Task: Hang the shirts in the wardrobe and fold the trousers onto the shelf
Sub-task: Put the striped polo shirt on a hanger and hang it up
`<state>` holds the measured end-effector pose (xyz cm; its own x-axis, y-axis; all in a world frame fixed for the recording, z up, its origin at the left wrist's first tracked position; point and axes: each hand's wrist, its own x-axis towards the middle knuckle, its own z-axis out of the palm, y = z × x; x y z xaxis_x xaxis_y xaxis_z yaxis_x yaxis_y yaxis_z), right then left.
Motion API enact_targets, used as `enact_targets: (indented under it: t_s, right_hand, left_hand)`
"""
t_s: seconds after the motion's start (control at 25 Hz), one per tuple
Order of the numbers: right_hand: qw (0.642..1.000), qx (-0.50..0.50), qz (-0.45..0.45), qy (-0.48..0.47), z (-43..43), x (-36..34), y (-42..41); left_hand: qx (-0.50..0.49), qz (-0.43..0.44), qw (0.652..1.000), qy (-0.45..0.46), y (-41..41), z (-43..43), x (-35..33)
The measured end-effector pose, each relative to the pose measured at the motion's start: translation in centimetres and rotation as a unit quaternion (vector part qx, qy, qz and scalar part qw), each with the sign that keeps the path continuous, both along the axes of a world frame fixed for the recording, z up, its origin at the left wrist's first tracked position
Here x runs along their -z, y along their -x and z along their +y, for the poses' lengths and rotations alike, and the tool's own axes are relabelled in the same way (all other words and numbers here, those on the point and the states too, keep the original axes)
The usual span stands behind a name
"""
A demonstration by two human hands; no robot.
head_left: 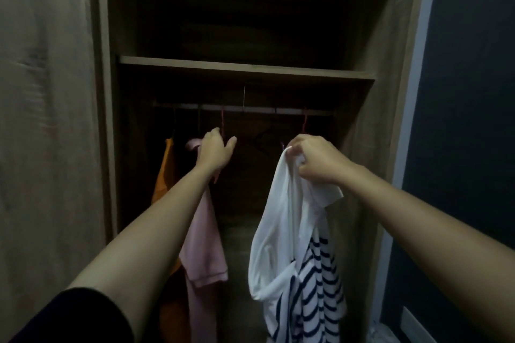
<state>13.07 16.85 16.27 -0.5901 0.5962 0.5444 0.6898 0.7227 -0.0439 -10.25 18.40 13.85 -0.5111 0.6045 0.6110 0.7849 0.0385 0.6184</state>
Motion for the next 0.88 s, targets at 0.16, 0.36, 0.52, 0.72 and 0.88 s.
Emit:
enact_targets:
  t_s: [0.16, 0.36, 0.52, 0.72, 0.88]
  right_hand:
    - [1.000, -0.010, 0.000, 0.019, 3.6, -0.1, -1.5]
    - [0.999, -0.022, 0.010, 0.026, 6.5, 0.0, -1.6]
    - [0.999, -0.023, 0.012, 0.026, 7.6, 0.0, -0.7]
    - [1.000, -0.021, 0.002, 0.021, 8.1, 0.8, -0.1]
    - [0.999, -0.019, -0.032, 0.033, 7.6, 2.8, 0.7]
  left_hand:
    - [-0.071, 0.017, 0.996, 0.053, 1.5, 4.1, -2.1]
    - [-0.111, 0.071, 0.970, 0.204, 3.8, 7.8, -0.7]
    - [-0.127, 0.101, 0.969, 0.187, 4.2, 9.4, 0.3]
    - [-0.124, 0.086, 0.984, 0.095, 1.8, 7.7, -0.7]
    - [-0.131, 0.084, 0.987, 0.043, -0.2, 2.9, 0.1]
